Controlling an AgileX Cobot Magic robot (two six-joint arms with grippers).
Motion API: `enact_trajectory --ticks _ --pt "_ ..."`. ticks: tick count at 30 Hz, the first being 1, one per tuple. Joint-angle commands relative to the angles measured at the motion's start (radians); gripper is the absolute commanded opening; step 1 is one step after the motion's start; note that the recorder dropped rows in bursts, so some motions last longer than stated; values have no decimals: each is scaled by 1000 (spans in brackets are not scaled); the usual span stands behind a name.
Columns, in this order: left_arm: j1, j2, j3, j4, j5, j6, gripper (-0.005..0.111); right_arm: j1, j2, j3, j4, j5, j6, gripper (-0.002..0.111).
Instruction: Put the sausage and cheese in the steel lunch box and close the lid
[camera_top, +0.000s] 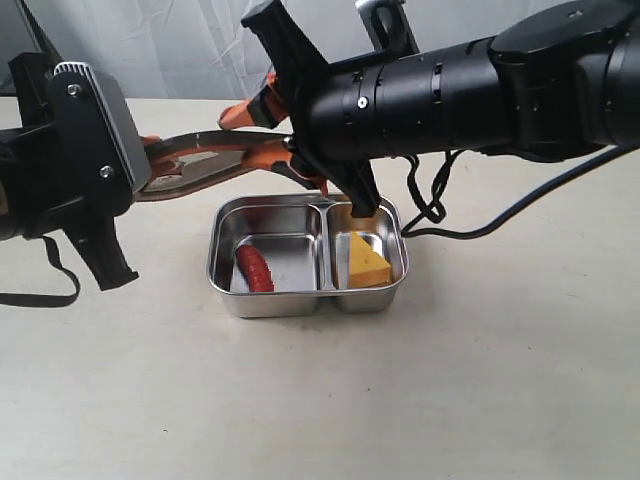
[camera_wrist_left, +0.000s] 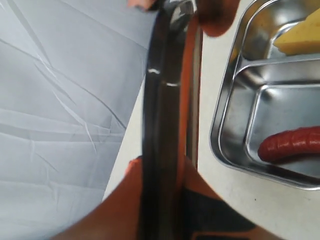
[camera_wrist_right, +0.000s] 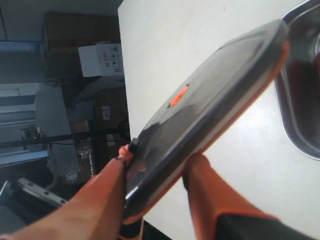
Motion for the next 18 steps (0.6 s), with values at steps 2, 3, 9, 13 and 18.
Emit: enact_trajectory --ticks 2,3,9,13,18 --pt "-9 -7 -5 4 -64 -3 0 -3 5 -4 36 25 -10 42" --pt "-9 -7 -5 4 -68 -3 0 -3 5 -4 52 43 -10 42" --pt "-56 -2 -5 26 -78 -14 0 -3 5 -4 125 72 -16 42" --pt "-84 4 -5 37 -72 -14 0 -3 5 -4 140 50 -84 41" --pt "-88 4 -5 37 -54 -16 0 -3 5 -4 142 -22 -145 9"
